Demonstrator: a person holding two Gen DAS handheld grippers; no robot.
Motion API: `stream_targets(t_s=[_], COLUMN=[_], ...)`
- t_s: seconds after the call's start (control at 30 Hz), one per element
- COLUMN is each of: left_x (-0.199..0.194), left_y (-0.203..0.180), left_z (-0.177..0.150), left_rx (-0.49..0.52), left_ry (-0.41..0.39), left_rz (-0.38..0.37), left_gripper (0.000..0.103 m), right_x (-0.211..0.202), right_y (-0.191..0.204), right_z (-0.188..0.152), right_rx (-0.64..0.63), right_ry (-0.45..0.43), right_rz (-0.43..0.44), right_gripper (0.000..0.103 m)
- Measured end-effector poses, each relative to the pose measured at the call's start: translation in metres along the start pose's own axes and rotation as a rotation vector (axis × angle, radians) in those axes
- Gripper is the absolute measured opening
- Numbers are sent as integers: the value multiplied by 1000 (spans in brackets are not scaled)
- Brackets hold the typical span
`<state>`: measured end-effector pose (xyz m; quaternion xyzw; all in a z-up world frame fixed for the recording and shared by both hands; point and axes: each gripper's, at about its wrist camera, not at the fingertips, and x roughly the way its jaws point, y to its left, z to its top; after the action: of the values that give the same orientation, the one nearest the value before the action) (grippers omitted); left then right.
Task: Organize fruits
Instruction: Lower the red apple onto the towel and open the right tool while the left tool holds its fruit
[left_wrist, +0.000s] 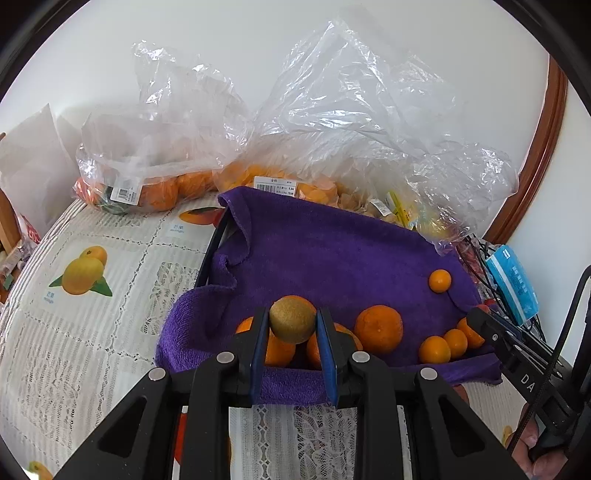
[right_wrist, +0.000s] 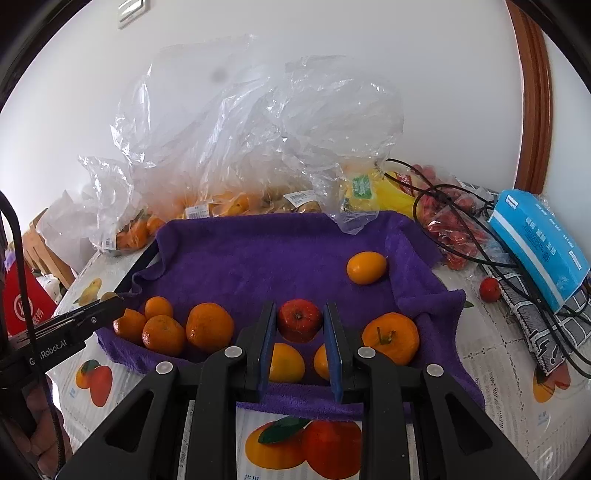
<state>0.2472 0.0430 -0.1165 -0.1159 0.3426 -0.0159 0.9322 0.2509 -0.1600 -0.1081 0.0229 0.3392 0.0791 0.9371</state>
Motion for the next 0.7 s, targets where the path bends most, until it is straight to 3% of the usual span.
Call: stream_targets(t_s=[0.7], left_x=[3], left_y=[-1], left_z=[-2], left_rx=[1], left_ry=[12], left_rz=[-5], left_gripper=[25], right_x=[20], right_y=[3], right_z=[-10], right_rx=[-14], right_ry=[59], right_rz=[-20], right_gripper=[25])
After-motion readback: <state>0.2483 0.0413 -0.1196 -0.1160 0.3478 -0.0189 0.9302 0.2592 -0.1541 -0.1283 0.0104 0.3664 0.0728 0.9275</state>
